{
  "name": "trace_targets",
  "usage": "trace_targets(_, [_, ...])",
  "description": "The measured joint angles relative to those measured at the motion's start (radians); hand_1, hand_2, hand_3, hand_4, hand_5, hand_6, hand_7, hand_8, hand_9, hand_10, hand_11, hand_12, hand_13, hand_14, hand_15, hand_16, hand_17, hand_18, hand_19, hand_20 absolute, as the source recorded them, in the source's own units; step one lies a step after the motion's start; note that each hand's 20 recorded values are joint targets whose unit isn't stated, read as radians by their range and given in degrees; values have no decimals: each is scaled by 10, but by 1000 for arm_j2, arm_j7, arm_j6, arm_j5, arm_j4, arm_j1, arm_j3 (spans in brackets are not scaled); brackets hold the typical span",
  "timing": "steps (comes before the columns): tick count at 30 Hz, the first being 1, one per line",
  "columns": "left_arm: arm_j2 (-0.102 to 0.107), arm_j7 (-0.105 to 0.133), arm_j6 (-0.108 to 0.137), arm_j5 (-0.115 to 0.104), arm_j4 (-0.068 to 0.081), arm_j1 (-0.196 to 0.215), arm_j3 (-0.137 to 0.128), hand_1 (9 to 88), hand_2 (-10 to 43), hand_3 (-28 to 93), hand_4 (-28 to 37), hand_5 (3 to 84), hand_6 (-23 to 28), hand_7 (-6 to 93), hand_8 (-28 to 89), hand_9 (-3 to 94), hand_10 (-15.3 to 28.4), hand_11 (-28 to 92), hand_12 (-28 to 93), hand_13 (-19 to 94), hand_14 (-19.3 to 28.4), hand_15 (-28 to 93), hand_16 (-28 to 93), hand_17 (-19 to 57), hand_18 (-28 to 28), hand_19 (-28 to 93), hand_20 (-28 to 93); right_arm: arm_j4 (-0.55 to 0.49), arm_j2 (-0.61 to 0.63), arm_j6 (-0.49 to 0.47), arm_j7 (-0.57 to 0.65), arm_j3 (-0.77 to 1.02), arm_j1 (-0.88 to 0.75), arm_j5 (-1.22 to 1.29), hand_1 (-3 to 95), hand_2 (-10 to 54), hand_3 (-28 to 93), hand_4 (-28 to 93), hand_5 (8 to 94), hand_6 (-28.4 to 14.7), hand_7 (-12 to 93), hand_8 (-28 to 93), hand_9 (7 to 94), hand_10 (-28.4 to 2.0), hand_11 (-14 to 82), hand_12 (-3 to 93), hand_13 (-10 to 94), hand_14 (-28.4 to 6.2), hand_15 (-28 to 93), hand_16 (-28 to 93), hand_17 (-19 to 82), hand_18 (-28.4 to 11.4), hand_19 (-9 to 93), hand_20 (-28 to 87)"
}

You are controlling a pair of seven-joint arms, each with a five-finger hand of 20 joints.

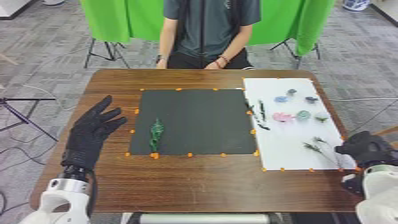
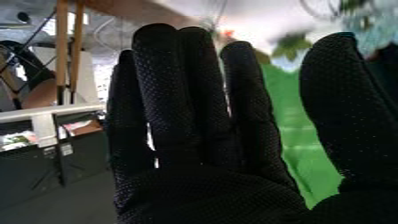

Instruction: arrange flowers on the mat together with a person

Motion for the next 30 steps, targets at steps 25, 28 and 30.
trace_targets(25, [-3,-8,0,0,-1,-5,-4,220,64,775,-283,357,58,98,-86,356,182,216,86,276,270,454,-75,-84,249,504,146,100,75,-48,30,-265,174,-286,542,-76,616,-279,852,26,153,19,845,-111,302,206,763,-82,588,171,311,-219,815,117])
trace_targets(28, [-4,-12,0,1,-1,-5,-4,220,64,775,-283,357,58,98,-86,356,183,216,86,276,270,454,-75,-85,249,504,146,101,75,-47,28,-265,172,-290,544,-76,619,-281,860,26,151,24,862,-107,318,204,779,-75,602,184,315,-214,827,120])
trace_targets(30, [-5,-13,0,1,-1,-4,-4,221,64,776,-283,358,58,98,-85,356,182,217,86,275,270,454,-75,-85,249,504,146,100,75,-46,25,-259,166,-293,538,-77,632,-282,864,28,150,30,874,-105,337,207,788,-74,624,196,319,-210,846,127])
